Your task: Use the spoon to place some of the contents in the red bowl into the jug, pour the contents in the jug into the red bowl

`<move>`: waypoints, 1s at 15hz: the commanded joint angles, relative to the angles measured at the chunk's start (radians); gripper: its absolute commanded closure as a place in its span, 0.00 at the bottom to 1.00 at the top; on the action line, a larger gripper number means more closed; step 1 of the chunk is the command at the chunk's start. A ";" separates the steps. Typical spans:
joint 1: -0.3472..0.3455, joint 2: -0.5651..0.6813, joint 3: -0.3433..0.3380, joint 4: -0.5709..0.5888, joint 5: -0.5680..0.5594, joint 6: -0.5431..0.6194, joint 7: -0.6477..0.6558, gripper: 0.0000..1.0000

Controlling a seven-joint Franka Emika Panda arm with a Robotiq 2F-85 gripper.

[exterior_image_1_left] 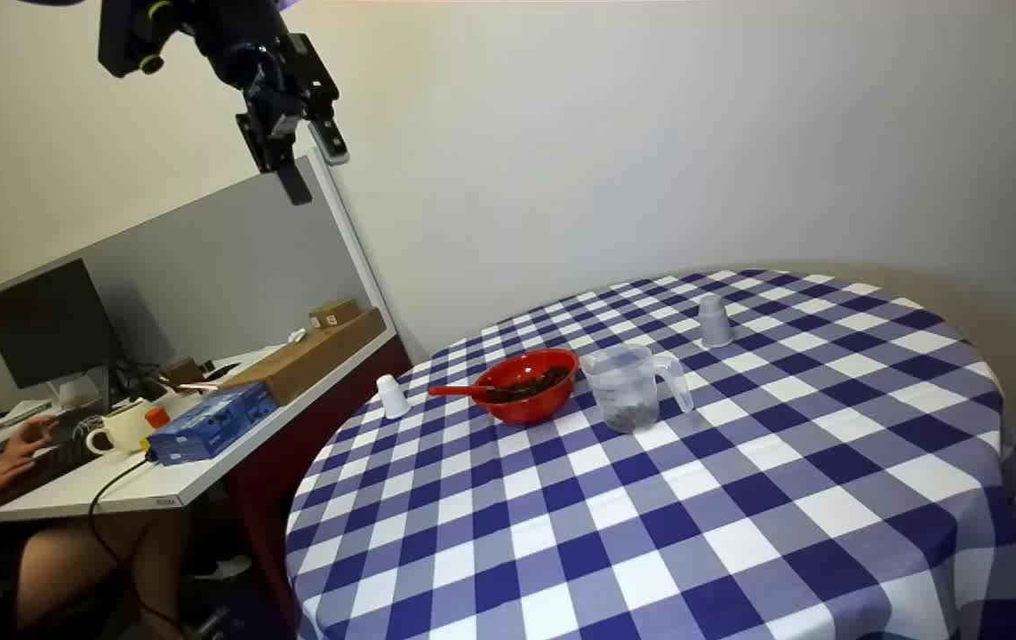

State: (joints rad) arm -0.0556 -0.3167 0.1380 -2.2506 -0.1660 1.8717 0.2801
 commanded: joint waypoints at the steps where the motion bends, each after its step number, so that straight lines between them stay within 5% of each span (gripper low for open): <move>1: 0.021 0.001 -0.019 0.002 -0.006 -0.003 0.005 0.00; 6: 0.025 -0.001 -0.024 -0.004 0.010 0.009 0.003 0.00; 15: 0.011 0.241 -0.050 0.170 0.245 -0.004 0.329 0.00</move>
State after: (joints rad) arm -0.0483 -0.1953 0.1126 -2.1827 0.0107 1.8799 0.5297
